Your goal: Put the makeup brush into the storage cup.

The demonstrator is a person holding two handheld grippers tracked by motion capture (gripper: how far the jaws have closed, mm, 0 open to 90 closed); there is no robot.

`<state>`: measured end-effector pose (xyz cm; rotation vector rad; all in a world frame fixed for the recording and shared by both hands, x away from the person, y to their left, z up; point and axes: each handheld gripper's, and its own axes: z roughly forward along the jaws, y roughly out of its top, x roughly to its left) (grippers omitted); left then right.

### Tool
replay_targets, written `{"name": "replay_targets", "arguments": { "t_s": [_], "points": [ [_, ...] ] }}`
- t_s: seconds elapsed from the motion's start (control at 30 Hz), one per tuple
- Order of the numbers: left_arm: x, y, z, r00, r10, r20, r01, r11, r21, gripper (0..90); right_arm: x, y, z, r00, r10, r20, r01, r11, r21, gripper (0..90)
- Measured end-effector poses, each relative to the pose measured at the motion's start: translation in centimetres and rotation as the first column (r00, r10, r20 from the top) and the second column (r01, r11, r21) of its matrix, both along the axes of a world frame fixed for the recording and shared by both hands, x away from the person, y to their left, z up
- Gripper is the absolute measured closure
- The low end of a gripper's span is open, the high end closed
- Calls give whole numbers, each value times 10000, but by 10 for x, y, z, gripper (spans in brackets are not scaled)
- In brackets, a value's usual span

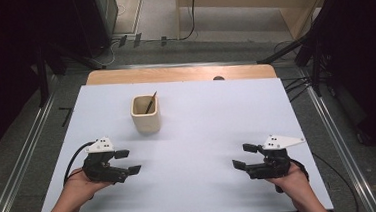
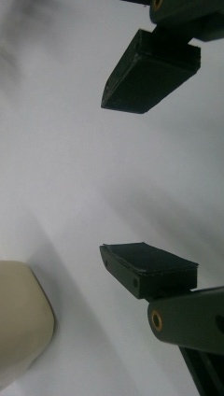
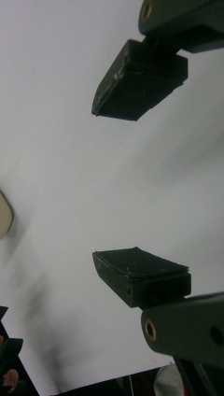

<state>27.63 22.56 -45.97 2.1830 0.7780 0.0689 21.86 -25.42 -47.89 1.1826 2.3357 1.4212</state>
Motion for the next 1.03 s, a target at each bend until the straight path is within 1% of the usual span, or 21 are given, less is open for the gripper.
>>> {"name": "replay_targets", "arguments": {
  "t_s": [0.17, 0.43, 0.57, 0.8, 1.03],
  "points": [
    [-2, 0, -2, 9998, -115, 132, 115, 9999, 62, 249, 0, 0, 0, 10000, -13, -10, 13, 10000, 10, 264],
    [-3, 1, -5, 9994, -124, 318, 120, 9998, 133, 236, 1, 0, 0, 10000, -21, 17, 21, 10000, -13, 264],
    [-4, 1, -6, 9988, -144, 466, 132, 9996, 253, 235, 1, 0, 0, 10000, -45, 22, 45, 10000, 3, 264],
    [-3, 2, -6, 9988, -128, 472, 117, 9997, 236, 231, 1, 0, 0, 10000, -57, 5, 57, 10000, 8, 264],
    [-2, 2, -7, 9994, -35, 357, 26, 9997, 245, 202, 3, 0, -1, 10000, -62, 76, 62, 10000, -76, 247]
  ]
}}
